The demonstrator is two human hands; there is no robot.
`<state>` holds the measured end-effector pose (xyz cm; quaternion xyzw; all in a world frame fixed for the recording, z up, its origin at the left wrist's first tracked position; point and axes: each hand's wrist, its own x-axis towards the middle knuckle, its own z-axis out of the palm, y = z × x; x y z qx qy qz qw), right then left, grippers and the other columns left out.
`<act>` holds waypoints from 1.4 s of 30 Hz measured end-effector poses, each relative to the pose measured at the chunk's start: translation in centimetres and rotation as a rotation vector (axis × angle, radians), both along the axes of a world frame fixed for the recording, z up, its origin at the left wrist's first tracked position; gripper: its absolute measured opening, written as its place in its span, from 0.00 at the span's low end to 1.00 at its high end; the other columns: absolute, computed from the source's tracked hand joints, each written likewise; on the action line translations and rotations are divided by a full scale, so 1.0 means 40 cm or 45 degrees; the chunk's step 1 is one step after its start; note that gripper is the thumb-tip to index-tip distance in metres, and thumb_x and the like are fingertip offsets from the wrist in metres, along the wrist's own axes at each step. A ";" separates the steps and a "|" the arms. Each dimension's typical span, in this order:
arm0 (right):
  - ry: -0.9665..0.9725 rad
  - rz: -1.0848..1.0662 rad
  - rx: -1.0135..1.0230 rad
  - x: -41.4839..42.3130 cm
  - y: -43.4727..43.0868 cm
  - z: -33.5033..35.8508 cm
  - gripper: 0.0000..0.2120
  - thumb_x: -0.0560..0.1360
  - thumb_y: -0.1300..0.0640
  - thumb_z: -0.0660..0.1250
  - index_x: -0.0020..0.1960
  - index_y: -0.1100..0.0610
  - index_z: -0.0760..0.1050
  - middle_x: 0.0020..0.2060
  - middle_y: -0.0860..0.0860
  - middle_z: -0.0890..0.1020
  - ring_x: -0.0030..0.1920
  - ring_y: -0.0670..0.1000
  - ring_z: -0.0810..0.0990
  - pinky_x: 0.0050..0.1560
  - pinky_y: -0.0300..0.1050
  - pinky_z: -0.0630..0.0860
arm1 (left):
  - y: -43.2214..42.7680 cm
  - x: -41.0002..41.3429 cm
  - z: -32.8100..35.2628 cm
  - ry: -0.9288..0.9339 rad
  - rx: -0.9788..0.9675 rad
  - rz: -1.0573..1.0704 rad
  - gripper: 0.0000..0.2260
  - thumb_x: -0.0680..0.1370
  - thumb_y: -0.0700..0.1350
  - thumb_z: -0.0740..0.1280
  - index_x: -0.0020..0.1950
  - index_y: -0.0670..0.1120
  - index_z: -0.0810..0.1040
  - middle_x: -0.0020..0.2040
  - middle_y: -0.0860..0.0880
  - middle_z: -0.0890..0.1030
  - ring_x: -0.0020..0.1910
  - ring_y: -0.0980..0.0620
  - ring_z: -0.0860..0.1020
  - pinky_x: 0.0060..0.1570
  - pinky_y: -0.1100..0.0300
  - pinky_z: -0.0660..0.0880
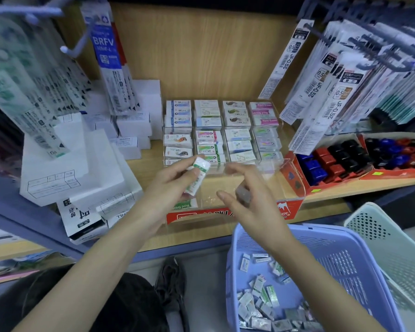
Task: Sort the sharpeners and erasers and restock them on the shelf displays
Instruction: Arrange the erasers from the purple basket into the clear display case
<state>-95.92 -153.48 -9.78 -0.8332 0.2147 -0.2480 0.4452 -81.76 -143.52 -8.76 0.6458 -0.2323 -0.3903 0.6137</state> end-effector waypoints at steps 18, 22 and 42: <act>0.302 -0.179 -0.442 0.114 -0.242 -0.014 0.16 0.75 0.53 0.69 0.61 0.55 0.77 0.56 0.50 0.72 0.33 0.40 0.68 0.43 0.46 0.71 | -0.022 0.064 -0.072 -1.338 0.497 -0.119 0.44 0.66 0.75 0.57 0.75 0.52 0.59 0.77 0.53 0.49 0.76 0.51 0.45 0.71 0.56 0.44; 0.413 -0.138 -0.521 0.154 -0.240 -0.011 0.17 0.74 0.49 0.69 0.61 0.52 0.77 0.52 0.46 0.65 0.41 0.50 0.75 0.42 0.49 0.75 | -0.018 0.063 -0.107 -1.372 0.705 -0.224 0.49 0.63 0.76 0.40 0.78 0.49 0.42 0.74 0.54 0.32 0.71 0.55 0.28 0.69 0.54 0.36; -0.494 -0.151 1.551 0.131 -0.082 0.024 0.07 0.81 0.61 0.55 0.45 0.59 0.67 0.39 0.54 0.73 0.46 0.54 0.77 0.49 0.47 0.78 | -0.050 0.002 -0.054 -1.322 -0.066 -0.148 0.25 0.68 0.66 0.63 0.56 0.50 0.78 0.49 0.65 0.73 0.55 0.63 0.69 0.56 0.62 0.66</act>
